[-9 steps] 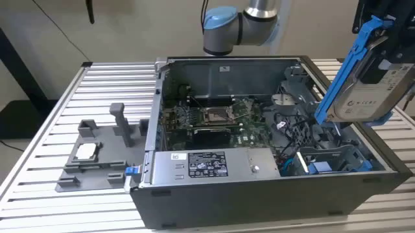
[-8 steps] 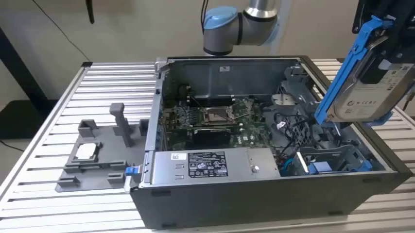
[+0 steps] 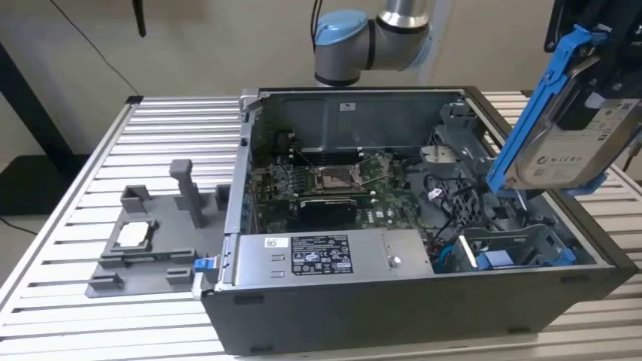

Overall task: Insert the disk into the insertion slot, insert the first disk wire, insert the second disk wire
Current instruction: 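Insert the disk into the insertion slot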

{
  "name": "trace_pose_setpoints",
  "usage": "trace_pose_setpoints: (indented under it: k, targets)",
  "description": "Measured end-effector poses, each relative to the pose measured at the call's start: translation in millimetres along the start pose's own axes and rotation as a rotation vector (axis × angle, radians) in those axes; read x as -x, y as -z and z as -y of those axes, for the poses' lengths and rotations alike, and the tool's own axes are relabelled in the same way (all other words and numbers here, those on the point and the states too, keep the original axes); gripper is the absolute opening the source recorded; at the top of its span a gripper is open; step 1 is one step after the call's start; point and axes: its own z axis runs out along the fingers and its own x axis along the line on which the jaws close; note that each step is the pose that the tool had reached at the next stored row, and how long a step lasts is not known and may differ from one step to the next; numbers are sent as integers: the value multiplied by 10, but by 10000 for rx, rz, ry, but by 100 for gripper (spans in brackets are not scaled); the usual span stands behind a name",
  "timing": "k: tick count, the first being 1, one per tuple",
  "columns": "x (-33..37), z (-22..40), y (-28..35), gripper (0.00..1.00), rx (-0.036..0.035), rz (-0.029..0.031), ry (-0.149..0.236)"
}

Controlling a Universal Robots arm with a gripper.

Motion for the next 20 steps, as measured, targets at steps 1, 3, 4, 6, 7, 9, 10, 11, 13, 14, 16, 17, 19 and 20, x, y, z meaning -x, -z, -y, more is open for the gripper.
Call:
trace_pose_setpoints:
  k: [1, 3, 4, 6, 7, 9, 10, 11, 13, 14, 16, 17, 19, 20]
  targets:
    - [0, 0, -5, 33, 0, -2, 0]
    - [0, 1, -20, 33, 0, -2, 0]
    - [-1, 1, -30, 33, 0, -4, 0]
    - [-3, 2, -52, 33, 0, -5, -1]
    - [-6, 3, -67, 33, 0, -2, -1]
    - [-13, 5, -94, 33, 1, -3, -1]
    - [-16, 7, -107, 33, 2, -3, 0]
    - [-21, 7, -119, 33, 2, -2, -1]
    - [-28, 9, -143, 33, 2, -2, 0]
    - [-32, 10, -155, 33, 2, -2, 0]
    - [-40, 12, -182, 33, 2, -3, 0]
    - [-43, 13, -196, 33, 2, -2, 0]
    - [-51, 15, -223, 33, 2, -2, 0]
    - [-55, 16, -237, 33, 2, -2, 0]
